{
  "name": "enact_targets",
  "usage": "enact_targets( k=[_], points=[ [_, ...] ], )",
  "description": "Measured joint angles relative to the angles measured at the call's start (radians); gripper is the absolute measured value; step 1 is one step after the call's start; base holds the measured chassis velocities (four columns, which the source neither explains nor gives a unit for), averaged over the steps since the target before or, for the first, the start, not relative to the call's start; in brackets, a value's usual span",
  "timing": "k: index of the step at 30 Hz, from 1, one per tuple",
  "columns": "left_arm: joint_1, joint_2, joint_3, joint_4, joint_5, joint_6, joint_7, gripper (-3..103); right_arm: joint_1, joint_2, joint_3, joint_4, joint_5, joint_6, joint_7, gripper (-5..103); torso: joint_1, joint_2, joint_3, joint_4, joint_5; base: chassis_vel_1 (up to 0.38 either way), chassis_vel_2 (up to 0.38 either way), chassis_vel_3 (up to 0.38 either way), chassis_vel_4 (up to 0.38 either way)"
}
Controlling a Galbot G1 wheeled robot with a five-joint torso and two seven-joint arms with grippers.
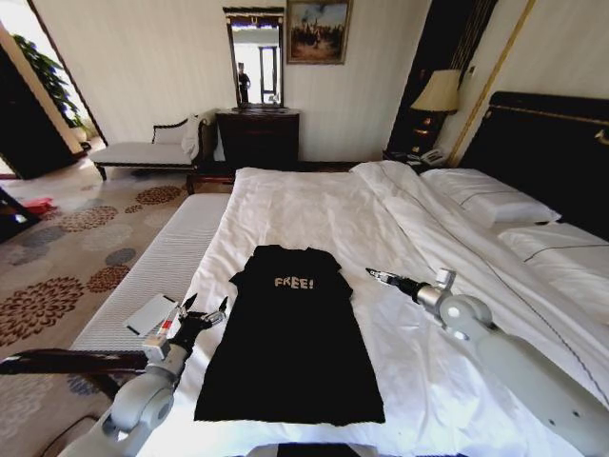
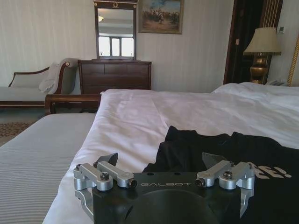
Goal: Fold the clothes on the bed.
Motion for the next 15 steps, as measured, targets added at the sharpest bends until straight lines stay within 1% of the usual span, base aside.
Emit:
enact_targets(
  k=[2,5,6,8,9,10,11,13,15],
  points=[
    [0.003,0.004,0.0,0.005,-0.001,0.0,0.0,100,0.09,0.041,-0.08,-0.06,-0.007,-0.003,0.0,100,0.0,0.0,0.0,0.0004,-0.0006,0.0,0.0,0.0,0.0],
    [0.02,-0.008,-0.004,0.005,0.003,-0.001,0.002,100,0.155,0.083,-0.151,-0.107,-0.017,-0.006,0.003,100,0.0,0.0,0.0,0.0006,-0.0007,0.0,0.0,0.0,0.0],
    [0.02,-0.008,-0.004,0.005,0.003,-0.001,0.002,100,0.155,0.083,-0.151,-0.107,-0.017,-0.006,0.003,100,0.0,0.0,0.0,0.0006,-0.0007,0.0,0.0,0.0,0.0],
    [0.033,-0.022,-0.008,0.006,0.006,-0.004,0.005,100,0.177,0.1,-0.184,-0.127,-0.021,-0.011,0.009,100,0.0,0.0,0.0,0.0006,-0.0006,0.0,0.0,0.0,0.0],
    [0.04,-0.027,-0.01,0.007,0.01,-0.006,0.007,100,0.181,0.107,-0.196,-0.132,-0.023,-0.014,0.012,101,0.0,0.0,0.0,0.0003,-0.0006,0.0,0.0,0.0,0.0],
    [0.044,-0.031,-0.011,0.008,0.013,-0.009,0.01,100,0.181,0.111,-0.203,-0.134,-0.027,-0.016,0.013,99,0.0,0.0,0.0,0.0002,-0.0005,0.0,0.0,0.0,0.0],
    [0.044,-0.031,-0.011,0.008,0.013,-0.009,0.01,100,0.181,0.111,-0.203,-0.134,-0.027,-0.016,0.013,99,0.0,0.0,0.0,0.0002,-0.0005,0.0,0.0,0.0,0.0],
    [0.051,-0.038,-0.013,0.011,0.017,-0.013,0.014,100,0.18,0.119,-0.214,-0.141,-0.039,-0.016,0.011,94,0.0,0.0,0.0,0.0,-0.0004,0.0,0.0,0.0,0.0],
    [0.054,-0.042,-0.013,0.012,0.018,-0.015,0.016,100,0.179,0.128,-0.215,-0.159,-0.048,-0.016,0.008,92,0.0,0.0,0.0,0.0001,-0.0005,0.0,0.0,0.0,0.0]
  ],
)
